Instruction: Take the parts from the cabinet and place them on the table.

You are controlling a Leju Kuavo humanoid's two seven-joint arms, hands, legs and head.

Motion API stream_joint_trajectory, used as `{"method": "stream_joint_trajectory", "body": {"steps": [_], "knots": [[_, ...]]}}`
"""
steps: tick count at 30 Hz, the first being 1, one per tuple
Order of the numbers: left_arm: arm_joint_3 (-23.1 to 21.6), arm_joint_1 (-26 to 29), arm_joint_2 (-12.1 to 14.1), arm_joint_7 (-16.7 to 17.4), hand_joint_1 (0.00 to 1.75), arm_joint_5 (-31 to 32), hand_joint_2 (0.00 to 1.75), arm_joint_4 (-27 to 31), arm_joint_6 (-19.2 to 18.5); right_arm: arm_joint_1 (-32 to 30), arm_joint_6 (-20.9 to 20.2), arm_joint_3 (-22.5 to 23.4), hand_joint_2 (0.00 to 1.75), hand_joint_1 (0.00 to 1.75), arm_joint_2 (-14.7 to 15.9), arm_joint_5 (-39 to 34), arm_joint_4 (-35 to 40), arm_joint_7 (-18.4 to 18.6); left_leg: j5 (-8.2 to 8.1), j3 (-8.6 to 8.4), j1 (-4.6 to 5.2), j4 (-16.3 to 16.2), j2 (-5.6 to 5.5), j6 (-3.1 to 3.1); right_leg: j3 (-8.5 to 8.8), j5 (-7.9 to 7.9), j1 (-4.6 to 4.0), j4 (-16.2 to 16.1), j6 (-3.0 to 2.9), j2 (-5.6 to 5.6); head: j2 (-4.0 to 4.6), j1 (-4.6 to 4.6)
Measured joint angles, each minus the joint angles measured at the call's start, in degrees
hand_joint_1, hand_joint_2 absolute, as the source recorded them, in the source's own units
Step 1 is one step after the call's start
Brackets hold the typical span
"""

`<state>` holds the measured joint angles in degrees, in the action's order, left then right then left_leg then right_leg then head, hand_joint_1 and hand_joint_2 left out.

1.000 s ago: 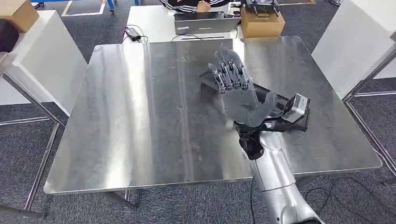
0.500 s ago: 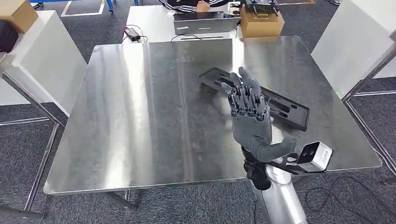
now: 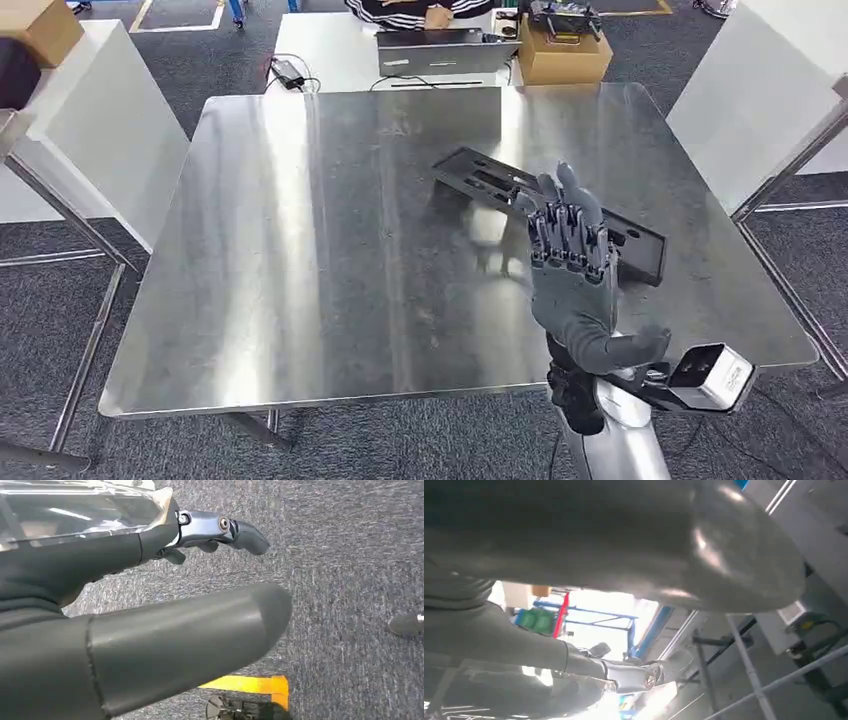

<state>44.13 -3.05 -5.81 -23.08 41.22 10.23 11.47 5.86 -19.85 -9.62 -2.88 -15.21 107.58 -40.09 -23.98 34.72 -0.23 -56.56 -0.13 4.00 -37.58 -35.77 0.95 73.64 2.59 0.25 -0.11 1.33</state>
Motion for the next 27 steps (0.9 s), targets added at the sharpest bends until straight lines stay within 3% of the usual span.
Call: {"method": "stream_joint_trajectory", "body": {"steps": [1, 2, 3, 4, 5, 8, 9, 11, 13, 14, 15, 17, 19, 20, 21, 23, 24, 25, 27], "knots": [[0.0, 0.0, 0.0, 0.1, 0.00, 0.0, 0.00, 0.0, 0.0, -0.1, 0.0, 0.2, 0.00, 0.00, 0.0, 0.0, 0.1, 0.0, 0.06, 0.01, -0.29, 0.0, 0.00, -0.30, 2.02, 2.21, 0.42, -4.1, 1.15, -0.03, 0.00, 0.00], [0.0, 0.0, 0.0, 0.1, 0.00, 0.0, 0.00, 0.0, 0.0, -0.2, 0.0, 0.4, 0.00, 0.00, -0.1, 0.1, 0.2, 0.0, 0.12, 0.02, -0.61, -0.2, -0.01, -0.70, 5.32, 4.96, 1.02, -10.6, 2.32, -0.18, 0.00, 0.00], [0.0, 0.0, 0.0, 0.1, 0.00, 0.0, 0.00, 0.0, 0.0, -0.2, 0.0, 0.5, 0.00, 0.00, -0.1, 0.2, 0.3, 0.0, 0.08, 0.08, -0.78, -0.4, -0.04, -1.17, 7.93, 6.61, 1.53, -15.6, 3.08, -0.36, 0.00, 0.00], [0.0, 0.0, 0.2, 0.1, 0.00, 0.0, 0.00, 0.0, 0.0, -0.2, 0.0, 0.7, 0.00, 0.00, -0.1, 0.2, 0.3, 0.0, 0.11, 0.25, -0.75, -0.6, -0.09, -1.69, 8.97, 6.27, 1.45, -17.6, 2.90, -0.42, 0.00, 0.05], [0.0, 0.0, 0.2, 0.1, 0.00, 0.0, 0.00, -0.1, 0.0, -0.3, 0.0, 0.7, 0.00, 0.00, -0.2, 0.3, 0.4, 0.0, 0.26, 0.52, -0.68, -0.6, -0.27, -2.04, 9.20, 7.52, 0.42, -16.6, 2.32, 0.35, 0.00, 0.09], [0.0, 0.0, 0.3, 0.1, 0.00, -0.4, 0.00, -0.1, 0.0, -0.4, 0.0, 1.0, 0.00, 0.00, -0.4, 0.3, 0.5, 0.0, 0.89, 0.73, -0.58, -0.9, -0.45, -2.74, 8.11, 7.46, 0.75, -16.7, 0.94, 0.58, 0.00, -0.17], [0.0, 0.1, 0.3, 0.1, 0.00, -0.4, 0.00, -0.1, 0.0, -0.4, 0.0, 1.0, 0.00, 0.00, -0.4, 0.4, 0.5, 0.0, 0.75, 1.06, -0.88, -1.1, -0.38, -2.92, 7.78, 7.83, 1.27, -16.8, 0.33, 0.52, 0.00, -0.24], [0.0, 0.1, 0.3, 0.0, 0.00, -0.5, 0.00, -0.2, 0.0, -0.4, 0.0, 1.1, 0.00, 0.00, -0.7, 0.5, 0.5, 0.0, -4.15, 2.64, -0.97, -5.4, -0.04, -3.30, 7.12, 8.56, 1.06, -16.7, -0.85, 0.38, 0.00, -0.33], [0.0, 0.0, 0.3, -0.1, 0.00, -0.5, 0.00, -0.2, 0.0, -0.5, 0.1, 1.1, 0.00, 0.00, -0.8, 0.5, 0.5, 0.0, -9.81, 6.01, -0.96, -14.8, -0.04, -3.54, 6.10, 9.16, 0.62, -16.7, -1.73, 0.16, 0.00, -0.37], [0.0, 0.1, 0.3, -0.3, 0.00, -0.5, 0.00, -0.2, 0.0, -0.7, 0.2, 1.3, 0.00, 0.00, -0.8, 0.7, 0.5, 0.0, -11.54, 7.16, -0.95, -18.8, -0.05, -3.48, 5.54, 9.51, 0.33, -16.6, -1.97, 0.09, 0.00, -0.42], [0.0, 0.1, 0.3, -0.4, 0.00, -0.5, 0.00, -0.2, 0.0, -0.8, 0.4, 1.5, 0.00, 0.00, -0.8, 0.9, 0.5, 0.0, -11.64, 6.95, -0.94, -19.9, -0.05, -3.34, 5.16, 9.84, 0.16, -16.6, -2.10, 0.05, 0.00, -0.39], [0.0, 0.0, 0.3, -0.6, 0.00, -0.5, 0.00, -0.2, 0.0, -1.0, 0.5, 2.0, 0.00, 0.00, -1.0, 0.8, 0.5, 0.0, -8.90, 2.82, -0.87, -14.7, -0.05, -2.58, 4.54, 10.40, -0.20, -16.6, -2.08, 0.05, 0.00, -0.42], [0.0, -0.1, 0.5, -0.7, 0.00, -0.5, 0.00, -0.2, 0.0, -1.1, 0.6, 2.4, 0.00, 0.00, -1.1, 0.6, 0.5, 0.0, -5.81, -4.82, -0.38, -3.6, -0.20, -1.11, 4.29, 10.83, -0.34, -16.6, -1.85, 0.12, 0.00, -0.42], [0.0, -0.2, 0.6, -0.7, 0.00, -0.5, 0.00, -0.1, 0.0, -1.1, 0.6, 2.5, 0.00, 0.00, -1.2, 0.4, 0.5, 0.0, -6.44, -6.63, -0.02, -0.7, -0.14, -0.79, 4.03, 11.08, -0.81, -16.6, -1.46, 0.12, 0.00, -0.39], [0.0, -0.3, 0.5, -0.8, 0.00, -0.5, 0.00, -0.1, 0.0, -1.1, 0.6, 2.7, 0.00, 0.00, -1.2, 0.3, 0.5, 0.0, -5.81, -6.32, 0.09, -0.8, -0.04, -1.20, 3.99, 11.40, -0.52, -16.6, -0.99, 0.00, 0.00, -0.28], [0.0, -0.2, 0.5, -0.7, 0.00, -0.5, 0.00, -0.2, 0.0, -1.2, 0.5, 3.1, 0.00, 0.00, -1.3, 0.1, 0.5, 0.0, -5.55, -6.01, 0.64, -0.7, -0.13, -1.03, 3.85, 11.92, -0.18, -16.6, -0.19, -0.19, 0.00, -0.44], [0.0, -0.2, 0.5, -0.7, 0.00, -0.5, 0.00, -0.2, 0.0, -1.3, 0.5, 3.5, 0.00, 0.00, -1.4, 0.0, 0.5, 0.0, -4.73, -5.75, 0.58, -0.1, -0.04, -0.71, 3.64, 12.37, -0.51, -16.9, 0.46, -0.15, 0.00, -0.39], [0.0, -0.3, 0.3, -0.7, 0.00, -0.5, 0.00, -0.3, 0.0, -1.4, 0.5, 4.0, 0.00, 0.00, -1.4, -0.1, 0.5, 0.0, -3.83, -5.69, -0.01, 0.6, 0.47, -0.62, 3.07, 11.34, -0.46, -16.0, 0.42, -0.32, 0.00, -0.39], [0.0, -0.4, 0.3, -0.7, 0.00, -0.4, 0.00, -0.3, 0.2, -1.6, 0.3, 4.6, 0.00, 0.00, -1.4, -0.1, 0.5, 0.0, -2.79, -4.39, 0.13, 0.9, 0.47, 0.07, 0.30, 6.08, -0.56, -9.9, -0.57, -0.26, 0.00, -0.02]]}}
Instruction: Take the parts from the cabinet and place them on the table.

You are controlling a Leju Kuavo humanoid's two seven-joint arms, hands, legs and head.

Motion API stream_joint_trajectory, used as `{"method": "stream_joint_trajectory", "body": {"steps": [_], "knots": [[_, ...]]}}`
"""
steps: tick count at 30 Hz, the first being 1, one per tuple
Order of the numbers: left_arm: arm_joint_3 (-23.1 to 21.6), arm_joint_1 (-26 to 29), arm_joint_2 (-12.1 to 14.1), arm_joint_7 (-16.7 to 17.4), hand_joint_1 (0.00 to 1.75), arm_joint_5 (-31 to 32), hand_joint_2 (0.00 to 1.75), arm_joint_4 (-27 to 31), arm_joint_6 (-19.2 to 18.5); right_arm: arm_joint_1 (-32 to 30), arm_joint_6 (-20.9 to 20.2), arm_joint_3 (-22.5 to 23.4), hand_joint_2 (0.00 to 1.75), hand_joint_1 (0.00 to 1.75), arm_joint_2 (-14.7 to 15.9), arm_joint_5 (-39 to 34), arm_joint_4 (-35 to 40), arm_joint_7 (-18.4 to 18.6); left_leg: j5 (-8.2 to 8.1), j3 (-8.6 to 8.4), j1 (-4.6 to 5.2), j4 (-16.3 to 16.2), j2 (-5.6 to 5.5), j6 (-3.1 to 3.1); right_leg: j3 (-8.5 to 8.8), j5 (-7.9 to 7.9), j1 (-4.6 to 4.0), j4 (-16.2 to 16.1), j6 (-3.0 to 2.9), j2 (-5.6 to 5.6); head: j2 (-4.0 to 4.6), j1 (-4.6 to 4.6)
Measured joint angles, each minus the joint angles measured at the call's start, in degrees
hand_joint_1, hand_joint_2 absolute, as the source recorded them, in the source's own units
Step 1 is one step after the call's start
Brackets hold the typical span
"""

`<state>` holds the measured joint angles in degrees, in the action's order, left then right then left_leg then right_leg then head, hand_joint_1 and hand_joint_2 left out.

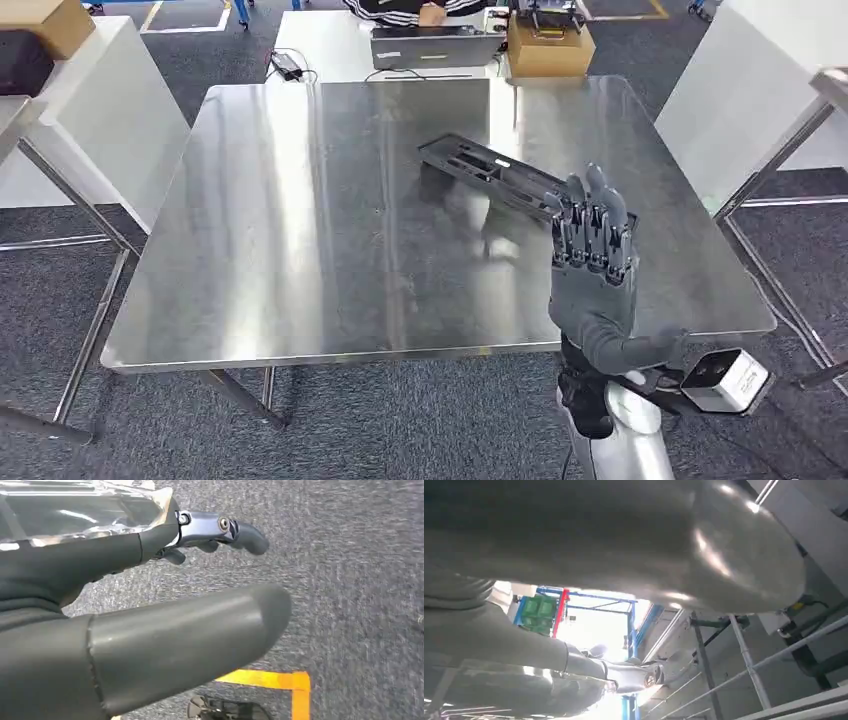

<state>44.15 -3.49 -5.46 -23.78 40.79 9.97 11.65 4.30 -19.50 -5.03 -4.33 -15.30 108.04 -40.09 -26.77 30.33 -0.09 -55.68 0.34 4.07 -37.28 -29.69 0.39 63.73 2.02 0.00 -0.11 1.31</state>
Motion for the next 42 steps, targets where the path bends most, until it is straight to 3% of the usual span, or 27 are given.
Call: {"method": "stream_joint_trajectory", "body": {"steps": [2, 3, 4, 6, 7, 8, 9, 12, 13, 15, 17, 18, 20, 22, 23, 24, 27, 28, 30, 32, 33, 35, 36, 37, 39, 40, 42], "knots": [[0.0, 0.0, -0.2, 0.0, 0.00, 0.0, 0.00, 0.0, 0.0, -0.4, -0.1, 0.4, 0.00, 0.00, 0.0, 0.0, -0.1, 0.0, 1.02, 1.43, 0.13, -0.1, 0.17, 0.07, -2.52, -4.29, 0.21, 8.7, 0.02, 0.01, 0.00, 0.00], [0.0, 0.0, -0.2, 0.0, 0.00, 0.0, 0.00, 0.0, 0.0, -0.5, -0.2, 0.6, 0.00, 0.00, 0.0, 0.0, -0.1, 0.0, 1.55, 2.22, 0.12, -0.1, 0.25, 0.01, -2.69, -4.54, 0.29, 11.2, 0.65, 0.01, 0.00, 0.04], [0.0, 0.0, -0.3, 0.0, 0.00, 0.0, 0.00, 0.0, 0.1, -0.6, -0.2, 0.7, 0.00, 0.00, 0.0, 0.0, -0.2, 0.0, 2.03, 2.87, 0.10, -0.2, 0.29, -0.09, -1.48, -3.59, 0.37, 10.7, 1.39, 0.00, 0.00, 0.02], [0.0, 0.0, -0.5, 0.0, 0.00, 0.0, 0.00, 0.0, 0.3, -0.6, -0.2, 0.7, 0.00, 0.00, 0.0, 0.0, -0.2, 0.0, 2.83, 4.12, 0.04, -0.5, 0.31, -0.43, 4.22, -0.03, 0.52, 3.0, 2.79, -0.02, 0.00, 0.02], [0.0, 0.0, -0.6, 0.0, 0.00, 0.0, 0.00, 0.0, 0.4, -0.6, -0.2, 0.8, 0.00, 0.00, 0.0, 0.0, -0.2, 0.0, 3.12, 4.62, 0.02, -0.8, 0.27, -0.70, 8.17, 0.90, 0.69, -2.9, 2.92, -0.03, 0.00, 0.04], [0.0, 0.0, -0.6, 0.0, 0.00, 0.0, 0.00, 0.0, 0.4, -0.6, -0.1, 0.9, 0.00, 0.00, 0.0, 0.0, -0.2, 0.0, 3.37, 5.11, 0.32, -1.2, 0.23, -1.05, 11.21, -0.52, 0.60, -8.0, 2.31, -0.02, 0.00, 0.07], [0.0, -0.1, -0.7, 0.0, 0.00, 0.0, 0.00, 0.0, 0.5, -0.7, 0.0, 0.9, 0.00, 0.00, 0.0, -0.2, -0.3, 0.0, 3.87, 5.33, 0.33, -1.2, 0.24, -1.35, 11.82, -0.52, 0.00, -8.9, 1.56, 0.16, 0.00, -0.09], [0.0, 0.0, -0.9, 0.1, 0.00, 0.0, 0.00, 0.0, 0.5, -1.0, 0.2, 1.6, 0.00, 0.00, 0.0, 0.0, -0.5, 0.0, 4.85, 5.51, 0.42, -1.3, 0.11, -2.11, 10.33, 0.06, 0.19, -8.5, 0.76, 0.12, 0.00, -0.17], [0.0, 0.1, -0.8, 0.1, 0.00, -0.1, 0.00, -0.1, 0.7, -1.0, 0.4, 1.8, 0.00, 0.00, -0.1, 0.7, -0.6, 0.0, 4.23, 6.05, 0.08, -1.8, -0.02, -2.38, 10.13, 0.68, 1.49, -8.7, -0.19, -0.09, 0.00, -0.11], [0.0, 0.2, -1.0, 0.1, 0.00, -0.2, 0.00, -0.1, 0.7, -1.2, 1.5, 2.1, 0.00, 0.00, -0.3, 2.5, -0.6, 0.0, -2.35, 7.60, -0.17, -6.8, -0.25, -3.02, 9.29, 1.77, 1.09, -8.6, -1.65, -0.21, 0.00, -0.39], [0.1, 0.2, -1.1, 0.1, 0.00, -0.2, 0.00, -0.1, 0.7, -1.4, 2.4, 2.3, 0.00, 0.00, -0.3, 3.6, -0.8, 0.0, -7.55, 9.83, -0.53, -15.5, -0.26, -3.65, 7.89, 2.86, 0.90, -8.4, -1.75, -0.27, 0.00, -0.44], [0.1, 0.2, -1.1, 0.1, 0.00, -0.2, 0.00, -0.1, 0.7, -1.5, 2.7, 2.4, 0.00, 0.00, -0.3, 4.0, -0.9, 0.0, -8.07, 10.27, -0.66, -18.4, -0.25, -3.83, 7.08, 3.25, 0.87, -8.1, -1.58, -0.29, 0.00, -0.39], [0.1, 0.2, -1.2, 0.1, 0.00, -0.2, 0.00, -0.1, 0.7, -1.9, 3.5, 2.7, 0.00, 0.00, -0.3, 4.7, -1.2, 0.0, -4.97, 7.82, -0.98, -17.1, -0.23, -4.00, 5.29, 3.95, 0.96, -7.2, -1.24, -0.32, 0.00, -0.46], [0.1, 0.2, -1.2, 0.1, 0.00, -0.2, 0.00, -0.1, 0.6, -2.1, 5.5, 3.2, 0.00, 0.00, -0.3, 6.0, -1.5, 0.0, -1.73, 1.38, -1.40, -8.4, -0.25, -4.11, 3.86, 4.35, 1.19, -6.2, -0.63, -0.27, 0.00, -0.46], [0.1, 0.0, -1.3, 0.1, 0.00, -0.2, 0.00, -0.1, 0.6, -2.3, 7.2, 3.3, 0.00, 0.00, -0.3, 7.2, -1.6, 0.0, -3.68, -1.28, -1.44, -3.8, -0.49, -4.15, 3.34, 4.56, 1.14, -5.8, -0.30, -0.28, 0.00, -0.50], [0.1, 0.0, -1.4, -0.1, 0.00, -0.2, 0.00, -0.1, 0.6, -2.4, 9.2, 3.4, 0.00, 0.00, -0.2, 8.7, -1.8, 0.0, -3.89, -2.21, -0.95, -2.1, -0.92, -3.86, 3.03, 4.92, 0.87, -5.6, 0.23, -0.29, 0.00, -0.46], [0.2, 0.1, -1.5, -0.4, 0.00, -0.3, 0.00, -0.1, 0.7, -3.2, 14.9, 3.6, 0.00, 0.00, -0.1, 13.5, -3.2, 0.0, -3.05, -1.41, -0.36, -2.6, -0.92, -2.56, 3.10, 6.28, 0.94, -6.3, 1.73, -0.33, 0.00, -0.28], [0.2, 0.1, -1.6, -0.5, 0.00, -0.3, 0.00, -0.1, 0.7, -3.6, 16.6, 3.8, 0.00, 0.00, 0.2, 15.0, -3.7, 0.0, -2.16, -0.47, -0.42, -1.8, -0.78, -1.76, 2.71, 6.65, 0.42, -6.3, 2.20, -0.25, 0.00, -0.31], [0.3, -0.1, -1.8, -0.6, 0.00, -0.3, 0.00, -0.1, 0.8, -4.6, 20.0, 4.3, 0.00, 0.00, 1.0, 16.9, -5.9, 0.2, -0.55, 0.93, -0.56, -1.6, -0.35, -0.18, 0.56, 1.29, 0.81, -2.0, 0.89, -0.20, 0.00, -0.06], [0.3, 0.0, -1.9, -0.6, 0.00, -0.1, 0.00, -0.1, 0.8, -5.9, 23.1, 5.2, 0.00, 0.00, 1.9, 18.3, -8.6, 0.5, 0.92, 2.77, -0.37, -1.7, -0.33, -0.07, -1.75, -4.44, 0.83, 6.8, 0.27, -0.16, 0.00, 0.11], [0.3, 0.0, -1.9, -0.6, 0.00, -0.1, 0.00, -0.1, 0.7, -6.4, 24.1, 5.6, 0.00, 0.00, 2.3, 18.4, -10.3, 0.8, 1.72, 3.66, -0.28, -1.7, -0.29, -0.08, -2.40, -5.64, 0.79, 10.6, 0.60, -0.14, 0.00, 0.15], [0.4, 0.0, -2.2, -0.6, 0.00, 0.0, 0.00, -0.1, 0.7, -6.9, 24.3, 6.7, 0.00, 0.00, 2.9, 18.4, -15.4, 1.8, 3.24, 5.64, -0.15, -1.8, -0.18, -0.17, -0.45, -3.44, 0.72, 11.4, 2.08, -0.12, 0.00, 0.20], [0.4, 0.0, -2.3, -0.5, 0.00, 0.0, 0.00, -0.1, 0.7, -7.0, 24.7, 7.3, 0.00, 0.00, 3.1, 19.0, -18.1, 2.3, 3.92, 6.47, -0.11, -1.9, -0.17, -0.30, 2.32, -1.30, 0.71, 8.4, 2.80, -0.12, 0.00, 0.22], [0.5, 0.0, -2.4, -0.4, 0.00, 0.3, 0.00, -0.1, 0.7, -6.8, 25.5, 8.0, 0.00, 0.00, 3.2, 20.3, -21.6, 2.9, 4.63, 7.17, -0.08, -1.9, -0.17, -0.47, 6.01, 0.11, 0.69, 3.6, 2.98, -0.12, 0.00, 0.20], [0.7, -0.1, -2.6, -0.2, 0.00, 0.8, 0.00, -0.1, 0.7, -5.7, 27.5, 9.3, 0.00, 0.00, 3.6, 23.2, -29.8, 2.2, 5.80, 7.92, 0.33, -2.0, -0.30, -1.06, 14.21, -1.85, 0.08, -8.1, 1.60, -0.13, 0.00, 0.31], [0.8, -0.1, -2.7, -0.2, 0.00, 1.1, 0.00, -0.1, 0.7, -5.1, 29.1, 9.6, 0.00, 0.00, 3.8, 24.9, -33.0, 1.9, 6.52, 7.99, 0.27, -1.9, -0.14, -1.36, 14.39, -2.63, -0.17, -10.0, 1.19, 0.02, 0.00, 0.20], [0.9, -0.2, -2.8, -0.2, 0.00, 1.2, 0.00, -0.1, 0.9, -2.9, 34.3, 10.9, 0.00, 0.00, 4.1, 29.7, -43.7, 1.6, 8.00, 7.96, -0.02, -1.2, -0.14, -2.04, 13.36, -1.83, -0.51, -9.4, 0.44, 0.01, 0.00, 0.09]]}}
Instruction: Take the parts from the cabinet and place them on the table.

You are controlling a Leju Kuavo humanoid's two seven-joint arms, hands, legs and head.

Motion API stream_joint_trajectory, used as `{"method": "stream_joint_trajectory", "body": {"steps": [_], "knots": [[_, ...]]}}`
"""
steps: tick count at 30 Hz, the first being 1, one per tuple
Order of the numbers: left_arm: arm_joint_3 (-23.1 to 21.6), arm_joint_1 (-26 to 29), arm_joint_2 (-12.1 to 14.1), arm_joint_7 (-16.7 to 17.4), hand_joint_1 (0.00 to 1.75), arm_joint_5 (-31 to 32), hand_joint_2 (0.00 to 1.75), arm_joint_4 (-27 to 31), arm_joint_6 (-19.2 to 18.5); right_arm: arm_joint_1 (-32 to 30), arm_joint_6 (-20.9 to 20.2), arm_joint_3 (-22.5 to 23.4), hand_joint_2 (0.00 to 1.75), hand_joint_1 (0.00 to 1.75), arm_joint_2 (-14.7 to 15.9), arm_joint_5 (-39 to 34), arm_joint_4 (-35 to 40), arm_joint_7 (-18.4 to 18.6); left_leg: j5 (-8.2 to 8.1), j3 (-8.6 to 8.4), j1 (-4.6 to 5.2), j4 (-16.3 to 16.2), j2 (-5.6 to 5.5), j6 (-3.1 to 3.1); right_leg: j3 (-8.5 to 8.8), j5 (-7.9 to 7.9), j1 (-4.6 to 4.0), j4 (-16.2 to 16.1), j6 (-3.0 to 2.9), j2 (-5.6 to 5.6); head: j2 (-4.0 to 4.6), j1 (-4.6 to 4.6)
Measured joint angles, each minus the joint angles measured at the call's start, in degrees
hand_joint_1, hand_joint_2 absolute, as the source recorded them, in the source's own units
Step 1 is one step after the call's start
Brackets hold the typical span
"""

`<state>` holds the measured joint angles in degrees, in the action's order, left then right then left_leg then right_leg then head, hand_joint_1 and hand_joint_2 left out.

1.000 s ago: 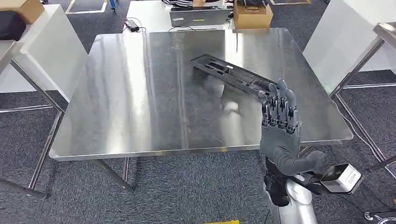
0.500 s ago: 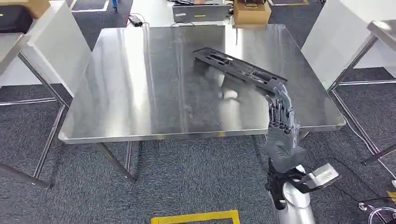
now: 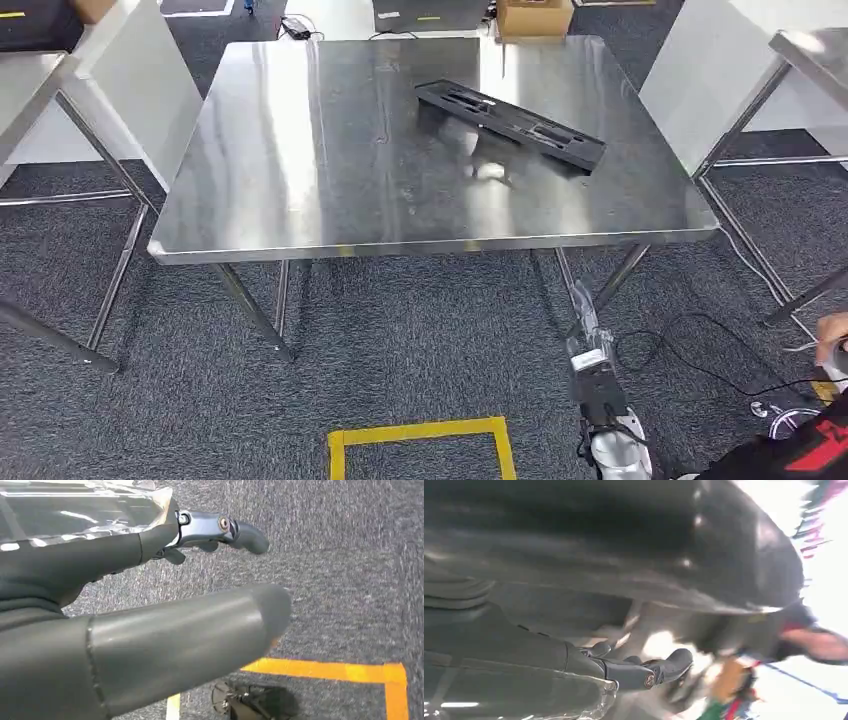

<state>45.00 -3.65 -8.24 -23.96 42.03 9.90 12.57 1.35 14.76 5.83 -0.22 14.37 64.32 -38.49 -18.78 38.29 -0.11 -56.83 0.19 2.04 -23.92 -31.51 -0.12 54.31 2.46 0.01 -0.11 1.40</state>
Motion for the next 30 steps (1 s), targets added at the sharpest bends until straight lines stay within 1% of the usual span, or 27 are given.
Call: {"method": "stream_joint_trajectory", "body": {"steps": [1, 2, 3, 5, 6, 7, 8, 9, 10, 11, 12, 13, 15, 16, 17, 19, 20, 21, 22, 23, 24, 25, 26, 27, 28, 29, 30], "knots": [[0.0, 0.2, 0.0, 0.0, 0.00, 0.0, 0.00, 0.0, 0.1, 0.9, 1.4, 0.5, 0.00, 0.00, 0.1, 1.3, -4.7, 0.1, 0.56, 0.25, 0.09, 0.2, -0.12, -0.42, -0.38, 0.82, 0.62, -0.3, -0.54, -0.09, 0.00, 0.04], [0.1, 0.2, 0.0, 0.0, 0.00, 0.2, 0.00, 0.0, 0.2, 2.0, 1.9, 1.1, 0.00, 0.00, 0.1, 1.7, -9.9, -0.1, -1.66, 0.92, -0.30, -0.9, -0.34, -0.64, -0.93, 1.54, 1.33, -0.2, -1.02, -0.48, 0.00, -0.11], [0.1, 0.2, 0.0, 0.0, 0.00, 0.5, 0.00, 0.0, 0.1, 2.7, 1.9, 1.9, 0.00, 0.00, 0.2, 1.7, -14.3, -0.1, -5.70, 1.59, -0.39, -3.2, -0.34, -0.75, -1.67, 2.24, 1.31, -0.2, -1.93, -0.54, 0.00, -0.09], [0.1, 0.2, 0.0, 0.1, 0.00, 0.8, 0.00, 0.0, 0.1, 4.3, 2.2, 3.0, 0.00, 0.00, 0.3, 1.8, -21.6, 0.8, -13.10, 3.10, -0.54, -11.4, -0.35, -1.39, -3.38, 3.74, 1.24, -0.1, -2.08, -0.71, 0.00, -0.28], [0.1, 0.2, 0.0, 0.1, 0.00, 1.1, 0.00, 0.0, 0.0, 5.0, 2.4, 3.5, 0.00, 0.00, 0.3, 1.9, -25.6, 1.7, -14.64, 3.70, -0.61, -15.9, -0.36, -1.70, -4.05, 4.51, 1.23, 0.1, -1.97, -0.76, 0.00, -0.28], [0.1, 0.1, 0.0, 0.2, 0.00, 1.3, 0.00, 0.0, -0.1, 5.4, 2.4, 4.1, 0.00, 0.00, 0.4, 1.8, -28.3, 2.5, -13.91, 3.58, -0.71, -18.4, -0.35, -1.89, -5.11, 5.09, 1.23, 0.4, -1.79, -0.85, 0.00, -0.35], [0.1, 0.0, 0.0, 0.4, 0.00, 1.8, 0.00, 0.0, -0.4, 5.8, 2.4, 4.7, 0.00, 0.00, 0.4, 1.2, -31.1, 4.2, -11.54, 2.57, -0.94, -18.9, -0.35, -2.03, -6.31, 5.66, 1.26, 0.9, -1.54, -0.89, 0.00, -0.33], [0.1, -0.1, 0.0, 0.6, 0.00, 2.3, 0.00, 0.0, -0.7, 6.1, 2.0, 5.4, 0.00, 0.00, 0.5, 0.3, -33.5, 6.2, -9.21, 0.66, -1.18, -17.4, -0.32, -2.07, -7.40, 6.07, 1.33, 1.4, -1.26, -0.90, 0.00, -0.35], [-0.1, -0.4, -0.1, 1.5, 0.00, 3.3, 0.00, 0.0, -1.4, 6.3, 1.2, 6.4, 0.00, 0.00, 0.5, -0.6, -36.0, 8.7, -7.86, -2.64, -1.36, -13.7, -0.34, -2.10, -8.52, 6.38, 1.48, 2.0, -0.82, -0.89, 0.00, -0.35], [-0.4, -0.9, -0.4, 2.6, 0.00, 3.9, 0.00, 0.1, -1.7, 6.5, 0.6, 7.1, 0.00, 0.00, 0.4, -1.0, -37.6, 10.9, -8.36, -6.50, -1.51, -8.7, -0.40, -2.18, -9.38, 6.74, 1.62, 2.8, -0.57, -0.88, 0.00, -0.42], [-0.9, -1.9, -1.1, 4.0, 0.00, 4.4, 0.00, 0.4, -1.6, 6.6, 0.3, 7.9, 0.00, 0.00, 0.4, -1.3, -38.9, 12.4, -11.40, -10.01, -1.23, -3.1, -0.78, -2.30, -10.36, 7.05, 1.33, 3.3, -0.14, -0.91, 0.00, -0.53], [-1.2, -2.9, -1.5, 5.0, 0.00, 4.8, 0.00, 0.6, -1.6, 7.0, 0.1, 8.3, 0.00, 0.00, 0.3, -1.3, -40.4, 14.4, -12.18, -10.55, -0.91, -1.1, -1.17, -1.63, -10.81, 7.48, 1.39, 3.5, 0.44, -1.03, 0.00, -0.20], [-1.6, -4.8, -2.4, 7.0, 0.00, 5.3, 0.00, 0.6, -1.6, 7.9, -0.2, 9.3, 0.00, 0.00, 0.0, -1.5, -43.0, 17.8, -11.52, -9.49, -0.20, -1.5, -1.02, -0.66, -11.05, 8.86, 1.29, 3.2, 1.38, -1.06, 0.00, -0.16], [-1.7, -5.4, -2.5, 7.5, 0.00, 5.4, 0.00, 0.6, -1.7, 7.7, -0.2, 9.8, 0.00, 0.00, 0.0, -1.6, -44.0, 19.0, -10.75, -8.59, 0.01, -1.1, -0.80, 0.25, -11.35, 9.58, 1.07, 2.9, 2.15, -1.00, 0.00, -0.11], [-1.8, -5.9, -3.1, 7.7, 0.00, 5.5, 0.00, 0.7, -1.8, 7.8, -0.4, 10.3, 0.00, 0.00, -0.1, -1.7, -45.3, 20.7, -9.71, -8.30, -0.35, -0.7, -0.14, 1.15, -11.89, 8.61, 1.41, 3.6, 2.02, -0.89, 0.00, -0.28], [-2.4, -6.6, -3.1, 7.7, 0.00, 5.5, 0.00, 0.9, -1.8, 7.3, -0.5, 10.8, 0.00, 0.00, -0.4, -1.3, -46.9, 25.0, -8.16, -6.55, -0.15, -0.6, -0.21, 2.10, -14.33, 2.16, 1.33, 9.1, 0.54, -0.59, 0.00, 0.11], [-2.6, -6.7, -3.1, 7.6, 0.00, 5.6, 0.00, 0.9, -1.8, 7.0, -0.5, 11.0, 0.00, 0.00, -0.4, -1.1, -47.6, 26.8, -7.40, -5.63, -0.07, -0.6, -0.07, 2.20, -15.24, -0.77, 1.35, 13.3, 0.22, -0.50, 0.00, 0.20], [-2.6, -6.8, -3.1, 7.5, 0.00, 5.6, 0.00, 0.9, -1.8, 6.9, -0.5, 11.2, 0.00, 0.00, -0.4, -1.0, -48.2, 27.9, -6.64, -4.78, 0.02, -0.6, 0.00, 2.20, -16.02, -2.65, 1.35, 17.5, 0.35, -0.44, 0.00, 0.20], [-2.6, -6.8, -3.1, 7.4, 0.00, 5.7, 0.00, 0.9, -1.8, 6.7, -0.5, 11.3, 0.00, 0.00, -0.4, -0.7, -48.9, 29.1, -5.81, -3.70, 0.13, -0.7, 0.10, 2.16, -16.08, -3.06, 1.28, 20.6, 0.98, -0.32, 0.00, 0.22], [-2.7, -6.8, -3.3, 7.3, 0.00, 6.0, 0.00, 0.9, -2.0, 6.5, -0.6, 11.3, 0.00, 0.00, -0.4, -0.1, -49.4, 30.6, -5.02, -2.60, 0.18, -0.8, 0.21, 2.08, -15.06, -1.88, 1.26, 21.4, 1.80, -0.26, 0.00, 0.20], [-2.9, -6.8, -3.3, 7.1, 0.00, 6.1, 0.00, 0.9, -2.4, 6.2, -0.6, 11.3, 0.00, 0.00, -0.4, 0.5, -49.9, 32.3, -4.24, -1.58, 0.18, -0.8, 0.28, 1.93, -12.92, 0.24, 1.27, 19.9, 2.66, -0.26, 0.00, 0.20], [-3.2, -6.7, -3.3, 6.9, 0.00, 6.3, 0.00, 0.9, -2.5, 5.9, -0.6, 11.3, 0.00, 0.00, -0.5, 0.9, -50.2, 33.2, -3.45, -0.62, 0.17, -0.8, 0.29, 1.74, -9.75, 2.28, 1.27, 16.4, 3.26, -0.26, 0.00, 0.20], [-3.4, -6.6, -3.3, 6.8, 0.00, 6.5, 0.00, 0.9, -2.6, 5.6, -0.7, 11.3, 0.00, 0.00, -0.5, 1.1, -50.5, 33.5, -2.66, 0.18, 0.17, -0.9, 0.27, 1.49, -5.90, 2.78, 1.26, 11.6, 3.13, -0.26, 0.00, 0.22], [-3.5, -6.6, -3.3, 6.6, 0.00, 6.6, 0.00, 1.0, -2.7, 5.6, -0.7, 11.3, 0.00, 0.00, -0.5, 1.2, -50.5, 33.7, -1.95, 0.55, 0.25, -1.0, 0.25, 1.17, -1.52, 0.64, 1.29, 5.4, 2.22, -0.22, 0.00, 0.17], [-3.7, -6.5, -3.3, 6.5, 0.00, 6.6, 0.00, 1.1, -2.7, 5.6, -0.7, 11.3, 0.00, 0.00, -0.4, 1.3, -50.6, 33.7, -1.33, 0.81, 0.46, -1.0, 0.32, 0.79, 2.04, -1.48, 0.42, -1.0, 1.33, -0.15, 0.00, 0.33], [-3.9, -6.5, -3.3, 6.4, 0.00, 6.6, 0.00, 1.1, -2.7, 5.6, -0.7, 11.3, 0.00, 0.00, -0.5, 1.3, -50.8, 33.7, -0.50, 0.53, 0.47, -0.4, 0.60, 0.42, 0.81, -1.15, 0.35, -0.4, 0.84, 0.01, 0.00, -0.07], [-4.0, -6.5, -3.3, 6.4, 0.00, 6.7, 0.00, 1.1, -2.8, 5.5, -0.8, 11.3, 0.00, 0.00, -0.5, 1.4, -51.1, 33.9, 0.08, 0.56, 0.38, -0.3, 0.60, 0.23, 0.51, -0.89, 0.21, -0.3, 0.53, 0.02, 0.00, -0.13]]}}
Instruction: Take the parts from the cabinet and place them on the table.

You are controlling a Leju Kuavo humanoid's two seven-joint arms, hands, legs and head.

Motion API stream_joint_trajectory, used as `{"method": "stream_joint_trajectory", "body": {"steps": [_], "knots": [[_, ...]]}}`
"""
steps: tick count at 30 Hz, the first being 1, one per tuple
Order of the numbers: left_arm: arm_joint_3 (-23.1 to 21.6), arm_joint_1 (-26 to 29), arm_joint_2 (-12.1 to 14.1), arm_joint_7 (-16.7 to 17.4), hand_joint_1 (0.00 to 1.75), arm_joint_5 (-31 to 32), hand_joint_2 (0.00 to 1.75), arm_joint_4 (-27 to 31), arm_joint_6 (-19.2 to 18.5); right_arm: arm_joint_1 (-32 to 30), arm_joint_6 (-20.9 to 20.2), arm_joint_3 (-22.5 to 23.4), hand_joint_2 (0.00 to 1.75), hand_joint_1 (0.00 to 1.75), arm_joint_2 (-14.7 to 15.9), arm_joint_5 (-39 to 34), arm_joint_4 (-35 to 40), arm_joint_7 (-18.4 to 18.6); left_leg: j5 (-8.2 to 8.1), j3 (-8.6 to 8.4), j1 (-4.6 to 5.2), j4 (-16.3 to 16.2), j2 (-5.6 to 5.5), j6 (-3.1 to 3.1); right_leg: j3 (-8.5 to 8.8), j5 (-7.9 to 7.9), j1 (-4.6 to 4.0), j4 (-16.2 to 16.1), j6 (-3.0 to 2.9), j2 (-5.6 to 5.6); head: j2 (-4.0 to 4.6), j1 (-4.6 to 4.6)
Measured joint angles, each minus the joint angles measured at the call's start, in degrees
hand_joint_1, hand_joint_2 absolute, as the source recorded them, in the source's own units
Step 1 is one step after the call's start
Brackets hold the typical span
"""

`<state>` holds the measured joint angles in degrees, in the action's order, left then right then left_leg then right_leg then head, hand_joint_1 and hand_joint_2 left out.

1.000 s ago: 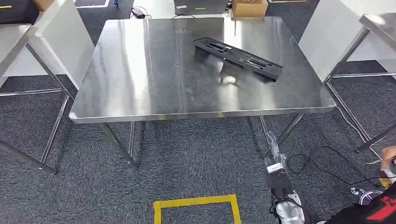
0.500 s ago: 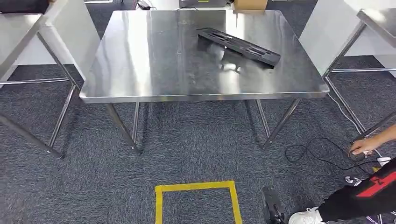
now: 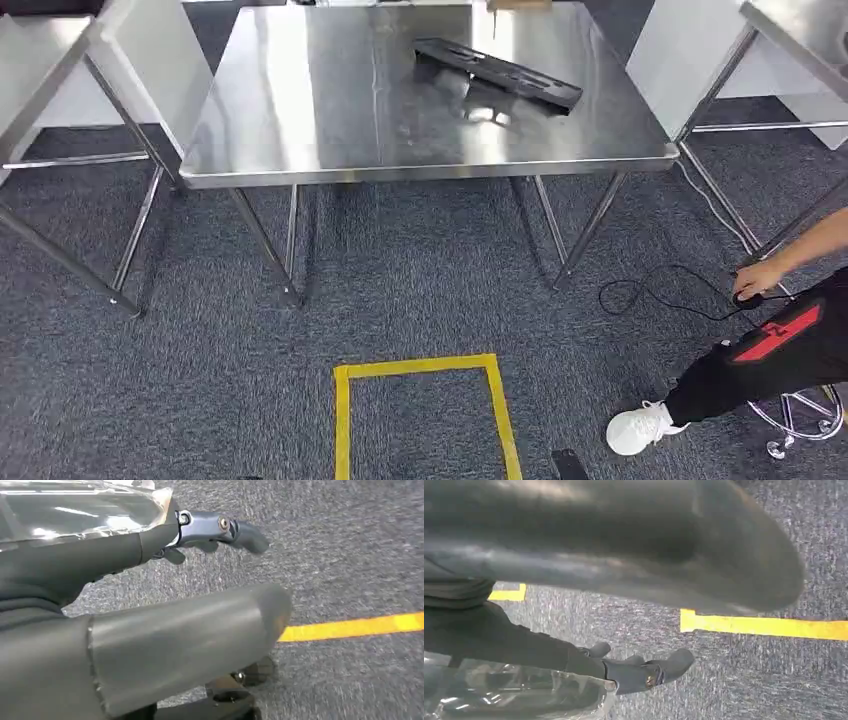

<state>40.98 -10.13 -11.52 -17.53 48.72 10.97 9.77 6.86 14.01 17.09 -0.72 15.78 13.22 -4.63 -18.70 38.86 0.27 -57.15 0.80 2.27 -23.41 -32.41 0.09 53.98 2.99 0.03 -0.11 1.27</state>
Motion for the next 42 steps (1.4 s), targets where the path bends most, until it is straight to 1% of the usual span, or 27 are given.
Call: {"method": "stream_joint_trajectory", "body": {"steps": [1, 2, 4, 5, 6, 7, 9, 11, 13, 17, 19, 21, 22, 24, 26, 27, 28, 29, 32, 33, 35, 36, 37, 38, 40, 41, 42], "knots": [[-0.1, 0.1, 0.0, 0.0, 0.00, 0.3, 0.00, 0.0, -0.1, -0.1, 0.0, 0.0, 0.00, 0.00, 0.0, 0.3, -0.1, 0.6, 0.69, 0.08, 0.01, 0.2, -0.03, -0.42, -0.52, 0.44, 0.02, 0.2, -0.59, -0.02, 0.00, -0.02], [-0.2, 0.3, 0.1, 0.1, 0.00, 0.6, 0.00, 0.0, -0.4, -0.3, -0.1, 0.0, 0.00, 0.00, -0.2, 0.6, -0.6, 1.5, 0.30, 0.51, -0.23, 0.0, -0.21, -0.79, -0.90, 1.31, 1.35, 0.1, -1.29, -0.19, 0.00, -0.26], [-0.5, 0.9, 0.3, -0.3, 0.00, 1.2, 0.00, 0.0, -0.8, -0.8, -0.4, -0.2, 0.00, 0.00, -0.2, 1.5, -0.8, 3.0, -7.57, 1.71, -0.58, -4.2, -0.53, -1.52, -2.44, 2.74, 1.33, 0.2, -2.69, -0.51, 0.00, -0.37], [-0.8, 1.5, 0.7, -1.4, 0.00, 1.3, 0.00, 0.0, -1.0, -1.3, -0.7, -0.3, 0.00, 0.00, -0.2, 1.8, -0.9, 3.5, -11.73, 2.41, -0.70, -8.9, -0.69, -1.89, -3.35, 3.52, 1.23, 0.3, -2.74, -0.55, 0.00, -0.37], [-1.0, 1.9, 1.3, -2.4, 0.00, 1.6, 0.00, 0.0, -1.6, -1.6, -0.7, -0.3, 0.00, 0.00, -0.3, 1.9, -1.0, 3.6, -14.25, 2.93, -0.80, -13.3, -0.74, -2.23, -4.15, 4.19, 1.16, 0.4, -2.77, -0.57, 0.00, -0.44], [-1.2, 2.5, 1.7, -3.6, 0.00, 1.8, 0.00, 0.0, -2.3, -2.0, -0.7, -0.3, 0.00, 0.00, -0.4, 2.1, -1.1, 3.6, -14.87, 3.13, -0.92, -17.0, -0.74, -2.47, -4.72, 4.85, 1.14, 0.7, -2.64, -0.60, 0.00, -0.37], [-1.6, 3.6, 2.9, -5.2, 0.00, 1.9, 0.00, 0.0, -3.3, -2.5, -0.7, -0.3, 0.00, 0.00, -0.6, 2.5, -1.3, 3.8, -11.29, 1.01, -1.31, -18.3, -0.74, -2.71, -7.07, 5.83, 1.22, 1.7, -2.26, -0.62, 0.00, -0.46], [-1.6, 4.2, 3.8, -5.9, 0.00, 1.8, 0.00, 0.0, -3.6, -2.8, -0.6, -0.6, 0.00, 0.00, -0.7, 3.3, -1.4, 4.0, -8.65, -5.56, -1.81, -10.8, -0.73, -3.00, -9.32, 6.31, 1.60, 3.3, -1.53, -0.55, 0.00, -0.48], [-1.7, 4.3, 4.2, -6.1, 0.00, 1.7, 0.00, 0.0, -3.5, -2.7, -0.4, -0.8, 0.00, 0.00, -0.5, 3.8, -1.5, 4.2, -12.81, -11.20, -1.45, -2.0, -1.35, -3.02, -10.63, 6.72, 1.22, 4.7, -0.88, -0.51, 0.00, -0.57], [-1.7, 4.8, 4.4, -6.1, 0.00, 1.6, 0.00, -0.1, -3.3, -2.9, -0.4, -1.2, 0.00, 0.00, -0.5, 4.3, -1.7, 4.9, -11.42, -9.20, -0.57, -1.1, -1.09, -0.26, -11.62, 8.98, 0.74, 4.2, 1.38, -0.48, 0.00, -0.39], [-1.7, 4.9, 4.5, -6.1, 0.00, 1.4, 0.00, -0.1, -3.1, -2.9, -0.3, -1.5, 0.00, 0.00, -0.6, 4.3, -1.9, 5.3, -9.59, -7.26, -0.69, -0.9, -0.78, 1.48, -13.54, 3.48, 1.10, 7.9, 0.11, -0.39, 0.00, -0.26], [-1.7, 5.0, 4.5, -6.1, 0.00, 1.4, 0.00, -0.1, -3.0, -3.2, -0.3, -1.6, 0.00, 0.00, -0.6, 4.3, -1.9, 5.4, -7.96, -5.18, -0.57, -0.9, -0.70, 1.49, -15.07, -2.79, 1.15, 15.4, -0.56, -0.33, 0.00, -0.09], [-1.7, 5.1, 4.6, -6.1, 0.00, 1.3, 0.00, -0.1, -2.9, -3.1, -0.2, -1.6, 0.00, 0.00, -0.5, 4.3, -1.9, 5.6, -7.08, -4.03, -0.49, -0.9, -0.60, 1.46, -15.36, -4.13, 1.11, 19.3, -0.20, -0.30, 0.00, -0.05], [-1.7, 5.1, 4.5, -6.1, 0.00, 1.3, 0.00, -0.1, -2.7, -3.1, -0.1, -1.6, 0.00, 0.00, -0.5, 4.3, -1.9, 5.8, -5.33, -2.11, -0.42, -1.0, -0.36, 1.29, -13.46, -1.79, 1.06, 21.4, 1.37, -0.26, 0.00, -0.04], [-1.7, 5.2, 4.5, -6.1, 0.00, 1.2, 0.00, -0.1, -2.6, -3.1, -0.1, -1.6, 0.00, 0.00, -0.4, 4.5, -2.0, 5.9, -3.57, -0.12, -0.43, -1.1, -0.34, 0.91, -7.53, 1.92, 1.06, 15.5, 2.52, -0.26, 0.00, 0.02], [-1.7, 5.3, 4.5, -6.2, 0.00, 1.2, 0.00, -0.1, -2.5, -3.0, 0.0, -1.7, 0.00, 0.00, -0.4, 4.6, -1.9, 6.0, -2.68, 0.55, -0.43, -1.1, -0.37, 0.65, -3.05, 1.55, 1.06, 9.7, 2.18, -0.25, 0.00, 0.02], [-1.7, 5.3, 4.5, -6.3, 0.00, 1.2, 0.00, -0.1, -2.5, -2.9, 0.0, -1.7, 0.00, 0.00, -0.4, 4.7, -1.9, 6.0, -2.07, 0.86, -0.14, -1.2, -0.44, 0.26, 1.67, -0.73, 0.62, 2.5, 1.26, -0.21, 0.00, 0.09], [-1.7, 5.3, 4.4, -6.3, 0.00, 1.2, 0.00, -0.1, -2.4, -2.8, 0.0, -1.7, 0.00, 0.00, -0.3, 4.7, -1.9, 6.0, -1.46, 0.91, -0.12, -1.2, -0.30, -0.08, 3.29, -2.19, 0.10, -1.3, 0.43, -0.12, 0.00, 0.06], [-1.7, 5.6, 4.3, -6.4, 0.00, 1.2, 0.00, -0.1, -2.4, -2.9, 0.1, -1.7, 0.00, 0.00, -0.4, 4.6, -2.0, 6.1, 1.29, 0.89, -0.32, 0.2, -0.26, -1.24, 1.22, -0.37, 0.21, 0.0, -1.24, -0.14, 0.00, -0.17], [-1.7, 5.7, 4.4, -6.4, 0.00, 1.2, 0.00, -0.2, -2.4, -2.9, 0.1, -1.7, 0.00, 0.00, -0.5, 4.6, -2.1, 6.2, -0.44, 1.34, -0.84, -0.3, -0.53, -1.53, 0.69, 0.45, 1.44, 0.0, -1.90, -0.38, 0.00, -0.57], [-1.7, 6.0, 4.5, -6.3, 0.00, 1.2, 0.00, -0.2, -2.4, -3.1, 0.3, -1.7, 0.00, 0.00, -0.5, 4.4, -2.1, 6.5, -9.54, 2.72, -0.98, -6.3, -0.63, -2.02, -1.03, 2.11, 1.02, 0.1, -3.30, -0.70, 0.00, -0.61], [-1.7, 6.0, 4.5, -6.3, 0.00, 1.4, 0.00, -0.2, -2.5, -3.1, 0.4, -1.7, 0.00, 0.00, -0.5, 4.5, -2.1, 6.5, -13.22, 3.31, -1.00, -10.9, -0.79, -2.30, -2.04, 3.00, 0.92, 0.1, -3.40, -0.77, 0.00, -0.50], [-1.7, 6.0, 4.5, -6.3, 0.00, 1.4, 0.00, -0.2, -2.5, -3.1, 0.4, -1.7, 0.00, 0.00, -0.5, 4.5, -2.1, 6.6, -14.92, 3.65, -1.05, -15.2, -0.79, -2.61, -3.23, 3.86, 0.83, 0.2, -3.38, -0.81, 0.00, -0.59], [-1.7, 6.0, 4.5, -6.3, 0.00, 1.6, 0.00, -0.2, -2.5, -3.1, 0.4, -1.7, 0.00, 0.00, -0.5, 4.5, -2.1, 6.6, -14.39, 3.55, -1.19, -18.1, -0.79, -2.81, -4.19, 4.57, 0.82, 0.5, -3.26, -0.88, 0.00, -0.57], [-1.7, 6.0, 4.5, -6.3, 0.00, 1.6, 0.00, -0.2, -2.6, -3.1, 0.4, -1.7, 0.00, 0.00, -0.5, 4.7, -2.1, 6.7, -9.77, 0.84, -1.71, -18.3, -0.77, -3.07, -6.55, 5.81, 0.87, 1.5, -2.79, -0.93, 0.00, -0.61], [-1.7, 6.0, 4.6, -6.3, 0.00, 1.6, 0.00, -0.1, -2.6, -3.2, 0.4, -1.7, 0.00, 0.00, -0.5, 4.8, -2.1, 6.8, -8.21, -2.23, -2.02, -15.4, -0.76, -3.18, -7.85, 6.21, 0.98, 2.2, -2.51, -0.90, 0.00, -0.59], [-1.7, 5.9, 4.6, -6.3, 0.00, 1.6, 0.00, -0.1, -2.6, -3.1, 0.4, -1.7, 0.00, 0.00, -0.5, 4.8, -2.1, 6.8, -8.72, -6.39, -2.23, -10.4, -0.79, -3.22, -8.94, 6.50, 1.05, 3.1, -2.05, -0.87, 0.00, -0.63]]}}
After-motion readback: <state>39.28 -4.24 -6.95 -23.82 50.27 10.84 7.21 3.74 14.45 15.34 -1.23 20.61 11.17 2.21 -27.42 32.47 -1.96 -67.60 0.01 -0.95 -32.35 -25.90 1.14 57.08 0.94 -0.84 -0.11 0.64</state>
